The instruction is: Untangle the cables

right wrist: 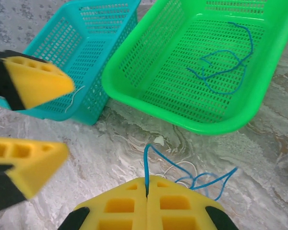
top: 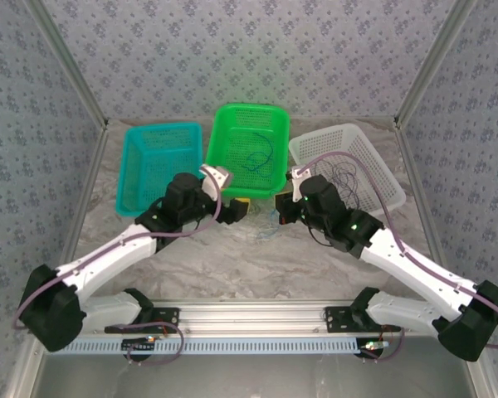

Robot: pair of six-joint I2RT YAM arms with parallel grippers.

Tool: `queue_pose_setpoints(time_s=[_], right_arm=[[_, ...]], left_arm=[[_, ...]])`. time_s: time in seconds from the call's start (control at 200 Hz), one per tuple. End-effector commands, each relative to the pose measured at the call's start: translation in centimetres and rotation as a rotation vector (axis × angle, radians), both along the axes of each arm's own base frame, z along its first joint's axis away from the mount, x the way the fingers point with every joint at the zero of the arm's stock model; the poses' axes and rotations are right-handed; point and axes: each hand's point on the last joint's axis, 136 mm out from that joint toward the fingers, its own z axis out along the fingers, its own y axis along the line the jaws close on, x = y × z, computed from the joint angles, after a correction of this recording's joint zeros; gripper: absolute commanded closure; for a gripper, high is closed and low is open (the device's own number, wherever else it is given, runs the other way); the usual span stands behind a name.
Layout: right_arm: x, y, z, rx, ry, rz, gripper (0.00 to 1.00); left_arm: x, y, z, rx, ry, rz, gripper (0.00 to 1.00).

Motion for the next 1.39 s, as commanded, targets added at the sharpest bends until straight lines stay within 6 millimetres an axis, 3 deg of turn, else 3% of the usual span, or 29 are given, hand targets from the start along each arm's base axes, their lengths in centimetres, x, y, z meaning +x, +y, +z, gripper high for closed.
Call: queue_pose_setpoints(time_s=[0.0,0.255,0.665,0.74,0.874,0.954,1.029,1.089,1.159,1.299,1.389], right_arm=[[-0.6,0.8,1.9,0.058,-0.051,0.058,1.00],[-1.2,1.1,3.5,0.113,-0.072,0.095,1.00],[-2.3,2.1,4.3,0.159,-0.059,0.180,1.00],[-2.4,2.0,4.3,0.162,-0.059,0.180,1.00],[-2.3,0.9,4.1,0.143,-0.054,0.141,0.98],[-2.2,0.1,3.4,0.125,-0.036,0.111,0.88],[-2.0,-0.8,2.7,0.114,-0.016,0.070,0.68],[-1.9,-1.6,2.1,0.111,-0.007,0.042,0.57],[-1.8,-2.6,1.5,0.102,-0.008,0.014,0.37],[-1.2,-5.1,0.4,0.094,0.007,-0.073,0.23],[-0.4,-6.8,-1.2,0.102,0.055,-0.152,0.21]], left_arm=[[-0.4,-3.1,2.9,-0.075,-0.090,-0.129,0.12],[-1.2,-6.0,3.6,-0.130,-0.151,-0.228,0.14],[-0.1,-8.6,4.6,-0.144,-0.226,-0.242,0.19],[0.1,-8.8,4.8,-0.148,-0.233,-0.242,0.31],[-0.1,-8.9,4.8,-0.146,-0.230,-0.255,0.72],[-0.5,-8.9,4.7,-0.145,-0.227,-0.263,0.88],[-0.6,-8.7,4.9,-0.146,-0.229,-0.259,0.96],[-0.6,-8.6,4.9,-0.147,-0.228,-0.254,1.00],[-0.7,-8.4,5.1,-0.150,-0.228,-0.253,1.00],[-0.8,-8.1,5.3,-0.150,-0.223,-0.240,1.00],[-0.8,-7.8,5.5,-0.156,-0.224,-0.222,1.00]])
